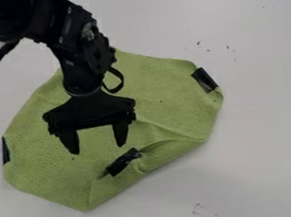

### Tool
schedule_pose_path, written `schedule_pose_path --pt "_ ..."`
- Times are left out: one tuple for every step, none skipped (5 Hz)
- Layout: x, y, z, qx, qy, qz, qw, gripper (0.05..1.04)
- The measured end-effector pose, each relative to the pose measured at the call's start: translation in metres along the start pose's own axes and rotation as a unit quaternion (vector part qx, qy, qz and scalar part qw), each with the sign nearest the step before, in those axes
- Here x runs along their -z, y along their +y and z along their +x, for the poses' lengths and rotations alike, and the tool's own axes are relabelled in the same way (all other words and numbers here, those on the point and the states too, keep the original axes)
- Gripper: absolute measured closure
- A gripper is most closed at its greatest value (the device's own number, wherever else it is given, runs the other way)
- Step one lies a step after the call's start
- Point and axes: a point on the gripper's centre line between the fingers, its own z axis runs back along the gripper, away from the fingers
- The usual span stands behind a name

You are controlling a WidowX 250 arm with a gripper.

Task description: Unfold the cloth

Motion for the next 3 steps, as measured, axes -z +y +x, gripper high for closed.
schedule_pose_path --pt "0.009 0.004 -0.017 -0.017 0.014 -0.001 0.9997 0.083" --pt "0.007 0.007 -0.031 -0.035 0.016 -0.001 0.9993 0.083" --pt "0.010 0.004 -0.037 -0.043 0.017 -0.002 0.9989 0.083"
